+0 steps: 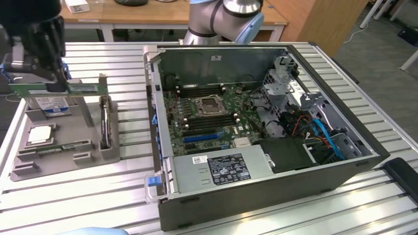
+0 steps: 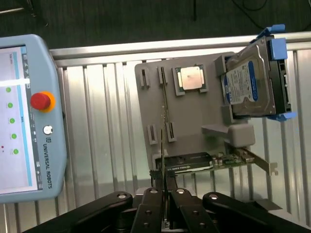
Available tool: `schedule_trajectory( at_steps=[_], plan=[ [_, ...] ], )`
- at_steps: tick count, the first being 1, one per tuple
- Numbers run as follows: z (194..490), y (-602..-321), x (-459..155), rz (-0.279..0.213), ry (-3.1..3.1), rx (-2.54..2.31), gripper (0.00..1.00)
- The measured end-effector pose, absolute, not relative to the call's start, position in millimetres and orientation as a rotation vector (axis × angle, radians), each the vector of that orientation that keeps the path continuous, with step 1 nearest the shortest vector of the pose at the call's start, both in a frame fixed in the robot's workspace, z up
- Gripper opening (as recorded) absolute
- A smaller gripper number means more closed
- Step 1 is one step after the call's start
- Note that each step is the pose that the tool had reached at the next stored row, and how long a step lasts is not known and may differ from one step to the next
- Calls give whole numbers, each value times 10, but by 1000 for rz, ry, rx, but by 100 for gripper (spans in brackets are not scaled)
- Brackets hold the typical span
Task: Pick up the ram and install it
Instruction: 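Pick up the ram and move it above insertion slot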
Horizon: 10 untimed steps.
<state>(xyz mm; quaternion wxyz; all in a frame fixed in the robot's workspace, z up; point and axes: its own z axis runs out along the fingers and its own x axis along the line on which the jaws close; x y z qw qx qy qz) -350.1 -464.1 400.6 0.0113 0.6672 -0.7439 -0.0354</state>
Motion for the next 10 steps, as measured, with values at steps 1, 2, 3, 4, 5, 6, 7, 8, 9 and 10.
schedule_trajectory(
  at_steps=[1,2,3,4,5,6,7,8,9,10],
  plan=[
    [4013,-4642,-3466,-111,-2320,2081,13],
    [4021,-4642,-3430,-112,-2319,2081,13],
    [4030,-4641,-3396,-112,-2318,2081,13],
    [4037,-4641,-3362,-113,-2318,2081,13],
    [4044,-4641,-3329,-113,-2317,2081,13],
    [4051,-4641,-3295,-113,-2316,2082,13],
    [4057,-4641,-3260,-114,-2316,2082,13],
    [4065,-4641,-3224,-114,-2315,2083,13],
    [4071,-4642,-3187,-114,-2314,2084,13],
    [4079,-4641,-3149,-114,-2313,2084,13]
  ],
)
